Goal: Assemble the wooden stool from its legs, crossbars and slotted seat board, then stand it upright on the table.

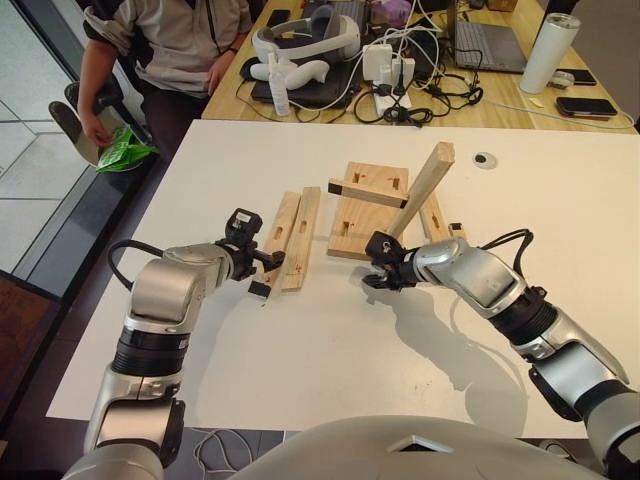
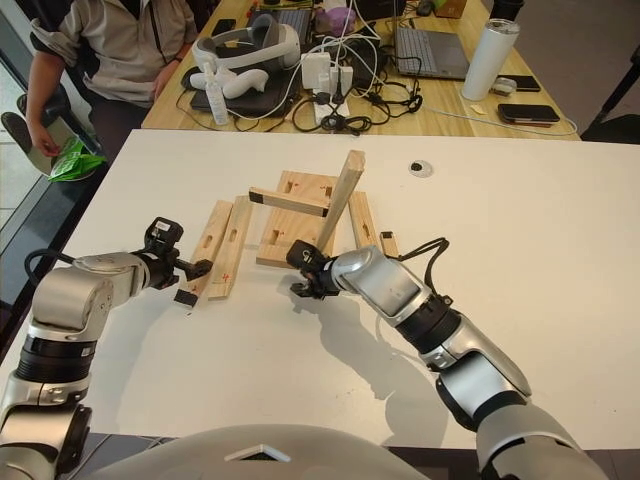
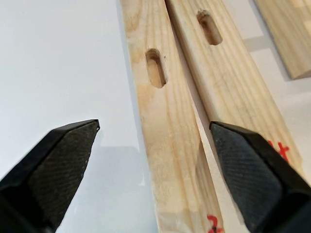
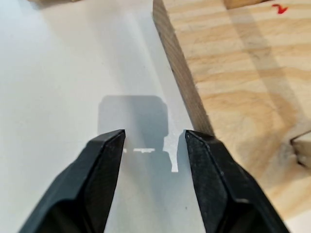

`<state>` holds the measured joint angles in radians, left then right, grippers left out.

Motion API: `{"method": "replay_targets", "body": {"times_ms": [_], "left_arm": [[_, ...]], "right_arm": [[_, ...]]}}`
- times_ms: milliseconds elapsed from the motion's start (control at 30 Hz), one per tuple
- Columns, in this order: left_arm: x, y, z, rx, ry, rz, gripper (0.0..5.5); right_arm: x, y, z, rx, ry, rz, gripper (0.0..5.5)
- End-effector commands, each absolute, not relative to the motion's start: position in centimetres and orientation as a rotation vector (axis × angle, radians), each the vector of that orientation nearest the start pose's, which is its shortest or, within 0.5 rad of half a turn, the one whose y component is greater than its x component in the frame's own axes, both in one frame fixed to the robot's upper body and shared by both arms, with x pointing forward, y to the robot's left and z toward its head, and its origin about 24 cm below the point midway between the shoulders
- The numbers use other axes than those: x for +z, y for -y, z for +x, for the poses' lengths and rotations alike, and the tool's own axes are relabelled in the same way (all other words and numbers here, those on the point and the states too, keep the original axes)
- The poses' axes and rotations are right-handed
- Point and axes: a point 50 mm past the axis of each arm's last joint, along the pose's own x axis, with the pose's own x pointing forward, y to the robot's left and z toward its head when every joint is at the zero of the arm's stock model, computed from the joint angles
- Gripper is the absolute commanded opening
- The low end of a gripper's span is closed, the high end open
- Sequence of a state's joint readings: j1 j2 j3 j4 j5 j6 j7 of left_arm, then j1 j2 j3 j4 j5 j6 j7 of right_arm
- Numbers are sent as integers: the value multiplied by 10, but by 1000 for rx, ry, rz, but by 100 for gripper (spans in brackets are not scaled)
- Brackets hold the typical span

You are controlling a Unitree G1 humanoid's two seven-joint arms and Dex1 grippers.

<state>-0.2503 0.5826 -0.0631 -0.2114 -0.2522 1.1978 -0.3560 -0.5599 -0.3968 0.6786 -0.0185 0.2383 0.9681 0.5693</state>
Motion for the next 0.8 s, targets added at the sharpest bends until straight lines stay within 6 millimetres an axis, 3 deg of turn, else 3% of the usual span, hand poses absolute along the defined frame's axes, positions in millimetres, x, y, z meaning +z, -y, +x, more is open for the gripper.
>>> {"method": "replay_targets", "body": {"times_ms": [33, 267, 500, 800], "left_arm": [[60, -220, 249, -314, -885, 287, 422], [41, -229, 237, -289, -948, 300, 422], [34, -227, 232, -301, -918, 286, 339], [35, -232, 238, -285, -879, 288, 220]], "right_arm": [[65, 62, 265, 1042, -707, -426, 232], [77, 51, 260, 976, -632, -302, 232], [87, 37, 255, 910, -571, -184, 232], [100, 36, 263, 851, -511, -169, 232]]}}
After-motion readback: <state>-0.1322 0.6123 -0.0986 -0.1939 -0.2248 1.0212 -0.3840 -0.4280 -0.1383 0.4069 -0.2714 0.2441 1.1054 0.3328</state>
